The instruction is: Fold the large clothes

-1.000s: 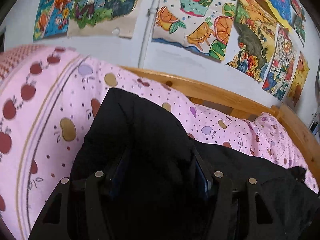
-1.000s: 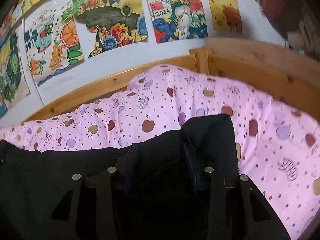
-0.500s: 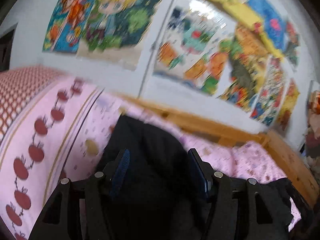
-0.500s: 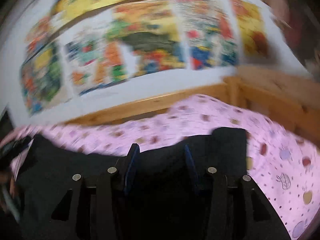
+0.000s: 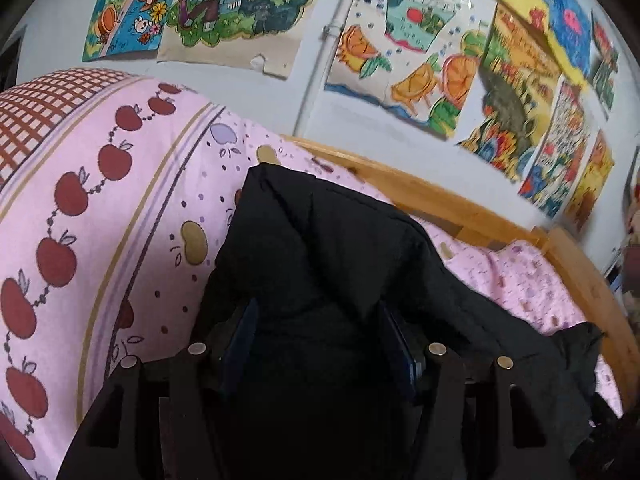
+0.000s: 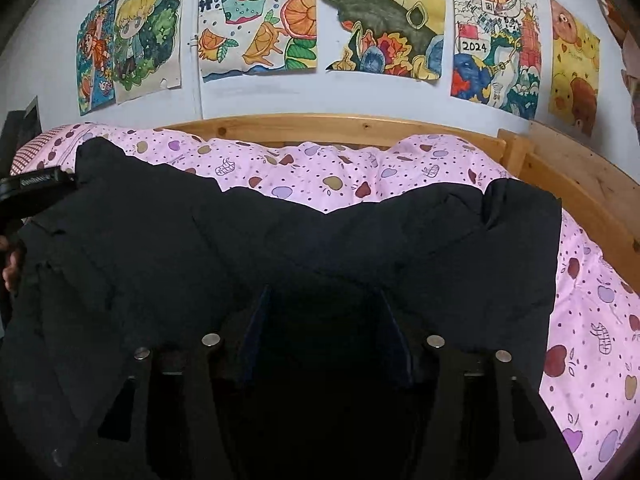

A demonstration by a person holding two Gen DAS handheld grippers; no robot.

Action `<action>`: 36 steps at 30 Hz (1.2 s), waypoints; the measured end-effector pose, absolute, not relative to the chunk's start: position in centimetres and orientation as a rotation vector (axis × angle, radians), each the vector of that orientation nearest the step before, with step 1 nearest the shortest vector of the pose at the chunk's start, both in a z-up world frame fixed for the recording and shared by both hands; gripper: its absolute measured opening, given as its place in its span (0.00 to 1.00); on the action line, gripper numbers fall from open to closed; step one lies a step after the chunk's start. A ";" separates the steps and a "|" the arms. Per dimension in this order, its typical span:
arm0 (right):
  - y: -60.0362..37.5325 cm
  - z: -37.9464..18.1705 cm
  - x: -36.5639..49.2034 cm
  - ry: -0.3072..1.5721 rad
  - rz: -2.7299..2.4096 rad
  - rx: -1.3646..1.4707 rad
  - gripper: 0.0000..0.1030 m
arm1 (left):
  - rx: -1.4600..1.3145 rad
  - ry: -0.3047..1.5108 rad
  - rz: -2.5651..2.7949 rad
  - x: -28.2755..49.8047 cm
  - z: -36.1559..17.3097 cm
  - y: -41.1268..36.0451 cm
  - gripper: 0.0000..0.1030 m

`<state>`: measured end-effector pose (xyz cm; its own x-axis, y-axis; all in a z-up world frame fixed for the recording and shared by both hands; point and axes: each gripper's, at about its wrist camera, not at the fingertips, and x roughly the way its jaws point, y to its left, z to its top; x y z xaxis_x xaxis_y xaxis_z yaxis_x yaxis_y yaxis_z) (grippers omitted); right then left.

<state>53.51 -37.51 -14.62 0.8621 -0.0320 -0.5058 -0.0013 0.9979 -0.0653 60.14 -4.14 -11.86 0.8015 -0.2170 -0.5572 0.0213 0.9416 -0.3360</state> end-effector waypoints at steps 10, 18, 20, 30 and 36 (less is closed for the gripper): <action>-38.8 -11.9 49.5 0.446 -0.024 0.024 0.71 | -0.288 0.550 -0.335 53.7 -8.3 -6.6 0.72; -38.1 -9.3 45.8 0.430 -0.019 0.029 0.81 | -0.167 0.555 -0.413 49.3 -5.7 -10.6 0.85; -38.0 -8.4 44.6 0.417 -0.012 0.032 0.82 | -0.164 0.546 -0.396 48.1 -5.0 -10.5 0.90; -36.6 -4.7 38.5 0.372 0.014 0.030 0.95 | -0.246 0.554 -0.316 42.9 -2.1 -7.4 1.00; -35.0 -3.2 34.1 0.357 0.044 0.017 0.96 | -0.218 0.553 -0.324 38.6 -0.6 -6.3 1.00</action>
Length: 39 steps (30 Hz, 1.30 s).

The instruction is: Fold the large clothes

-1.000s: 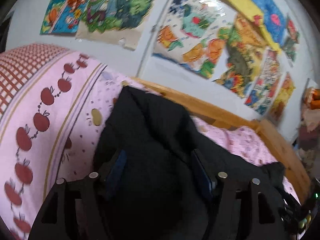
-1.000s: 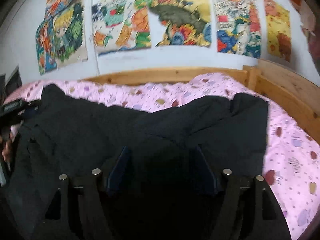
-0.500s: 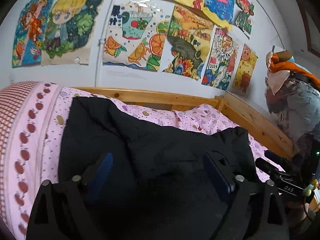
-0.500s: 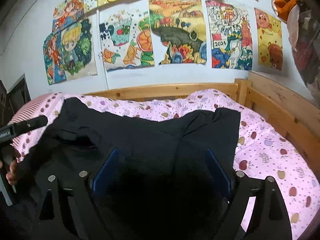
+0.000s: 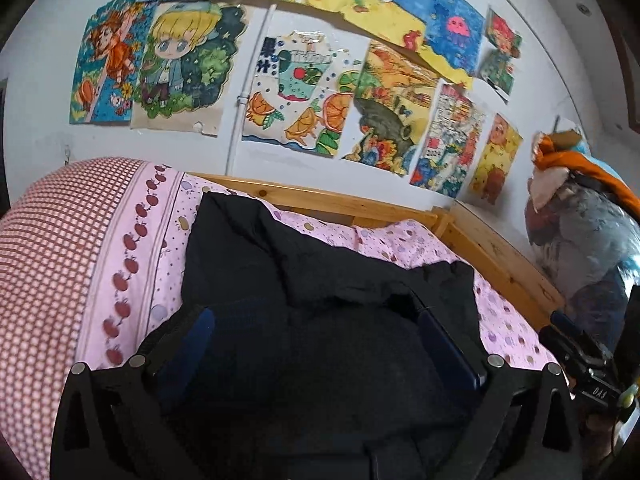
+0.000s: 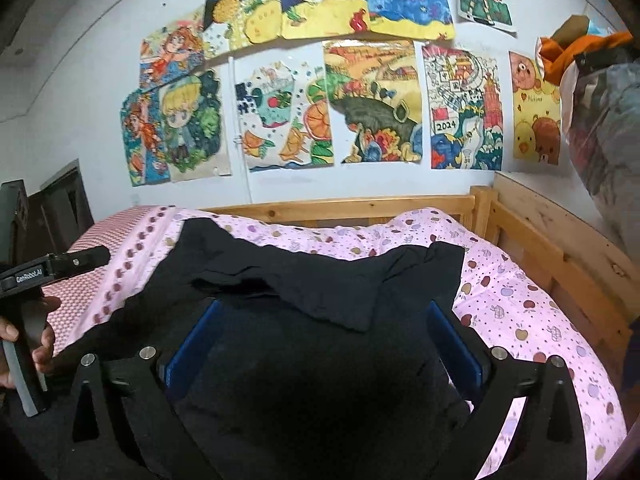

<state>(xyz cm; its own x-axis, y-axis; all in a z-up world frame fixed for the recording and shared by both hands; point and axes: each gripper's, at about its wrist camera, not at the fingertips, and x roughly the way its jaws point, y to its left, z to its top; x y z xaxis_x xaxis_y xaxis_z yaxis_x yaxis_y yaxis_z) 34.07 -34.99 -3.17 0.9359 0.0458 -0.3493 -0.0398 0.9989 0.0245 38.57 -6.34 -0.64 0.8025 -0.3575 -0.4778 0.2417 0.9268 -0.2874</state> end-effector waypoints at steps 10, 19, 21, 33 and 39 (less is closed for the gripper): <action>-31.7 -2.4 26.5 0.362 0.074 -0.052 0.96 | -0.106 0.534 -0.373 31.0 0.5 -6.5 1.00; -30.2 -2.6 21.2 0.372 0.081 -0.078 0.96 | -0.024 0.521 -0.387 26.1 0.9 -5.8 1.00; -30.1 -2.7 20.3 0.373 0.077 -0.072 0.96 | -0.013 0.518 -0.391 25.3 0.9 -5.5 1.00; -29.7 -5.2 16.3 0.409 0.049 -0.083 0.96 | 0.068 0.557 -0.453 22.8 -1.2 -3.8 1.00; -29.1 -6.8 15.2 0.417 0.032 -0.065 0.96 | 0.098 0.559 -0.479 22.4 -2.1 -3.5 1.00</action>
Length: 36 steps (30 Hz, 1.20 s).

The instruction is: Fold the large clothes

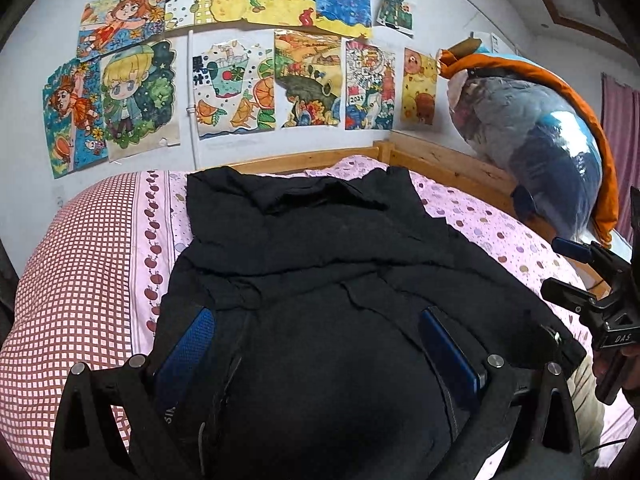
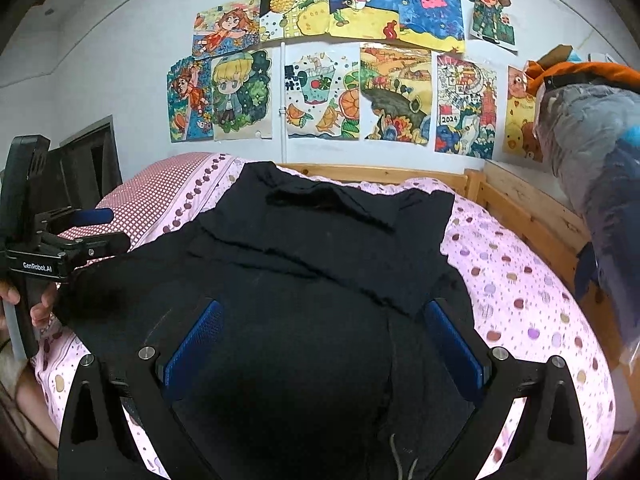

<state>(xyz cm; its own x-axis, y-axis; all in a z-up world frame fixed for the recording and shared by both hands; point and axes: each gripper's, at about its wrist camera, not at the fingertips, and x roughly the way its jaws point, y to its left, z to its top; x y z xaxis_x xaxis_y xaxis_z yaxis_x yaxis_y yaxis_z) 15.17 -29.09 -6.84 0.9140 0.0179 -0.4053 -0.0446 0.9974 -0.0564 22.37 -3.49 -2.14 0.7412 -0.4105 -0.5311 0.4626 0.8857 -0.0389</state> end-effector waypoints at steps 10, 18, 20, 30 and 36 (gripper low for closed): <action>-27.4 -10.3 13.3 0.459 0.076 -0.115 0.96 | 0.238 0.529 -0.582 19.2 -4.2 -2.2 1.00; -26.2 -11.7 11.2 0.503 0.128 -0.165 0.96 | 0.355 0.540 -0.657 16.7 -5.8 -1.3 1.00; -25.9 -12.2 10.8 0.517 0.129 -0.172 0.96 | 0.383 0.540 -0.669 16.1 -6.2 -1.4 1.00; -25.1 -13.8 9.9 0.574 0.145 -0.191 0.96 | 0.567 0.547 -0.692 13.9 -8.5 -2.3 1.00; -24.8 -14.8 9.7 0.607 0.133 -0.212 0.96 | 0.650 0.535 -0.634 13.3 -9.5 -2.9 1.00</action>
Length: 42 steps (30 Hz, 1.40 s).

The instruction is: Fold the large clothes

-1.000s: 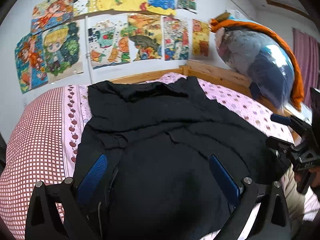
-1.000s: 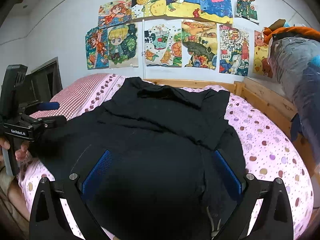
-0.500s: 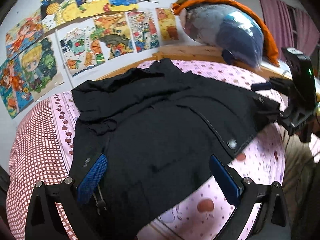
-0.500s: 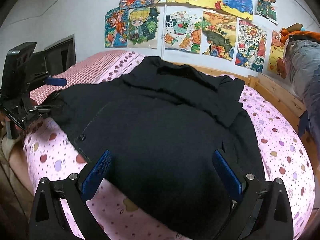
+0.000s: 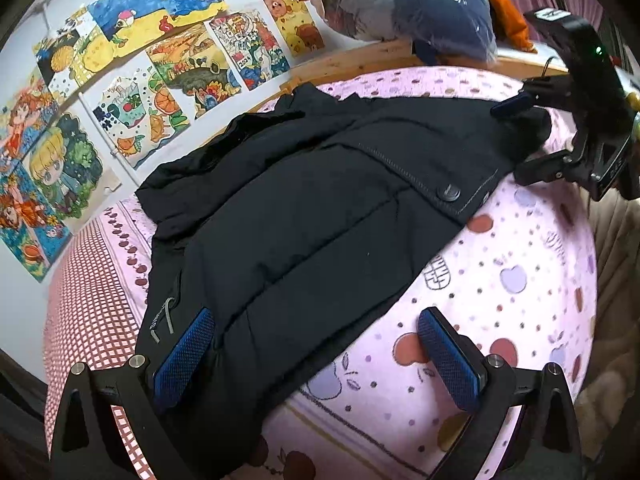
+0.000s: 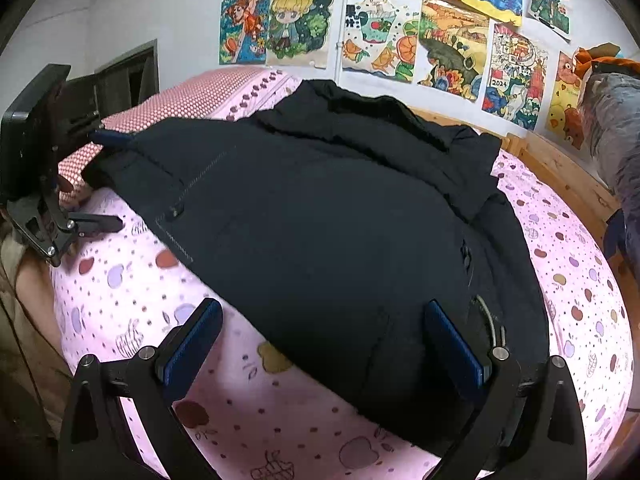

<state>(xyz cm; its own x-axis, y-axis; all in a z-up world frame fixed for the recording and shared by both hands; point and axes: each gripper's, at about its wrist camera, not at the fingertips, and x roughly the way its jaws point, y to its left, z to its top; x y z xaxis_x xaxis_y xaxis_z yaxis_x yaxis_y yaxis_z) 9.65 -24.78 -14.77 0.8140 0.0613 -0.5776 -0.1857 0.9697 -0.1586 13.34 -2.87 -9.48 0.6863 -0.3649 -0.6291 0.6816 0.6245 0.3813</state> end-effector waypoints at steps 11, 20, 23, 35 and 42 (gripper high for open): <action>-24.0 -15.6 9.5 0.596 0.089 -0.274 0.96 | 0.693 0.489 -0.524 13.7 -10.3 -3.0 1.00; -23.1 -16.4 9.9 0.537 -0.116 -0.367 0.98 | 0.660 0.490 -0.500 14.0 -10.6 -3.1 1.00; -23.2 -16.0 10.1 0.516 -0.145 -0.365 0.98 | 0.635 0.499 -0.495 14.2 -10.6 -3.1 1.00; -26.4 -10.2 11.9 0.481 -0.061 -0.185 0.98 | 0.512 0.505 -0.504 15.1 -9.4 -2.2 1.00; -28.3 -8.7 13.9 0.483 -0.023 -0.085 0.98 | 0.412 0.437 -0.451 15.8 -7.0 -1.1 1.00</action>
<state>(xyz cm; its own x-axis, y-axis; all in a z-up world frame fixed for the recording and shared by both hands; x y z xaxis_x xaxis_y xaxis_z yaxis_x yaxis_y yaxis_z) 13.85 -28.32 -8.67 0.8853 -0.0422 -0.4631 0.0017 0.9962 -0.0875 15.83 -1.06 -7.01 0.8116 -0.3242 -0.4859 0.4960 0.8220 0.2799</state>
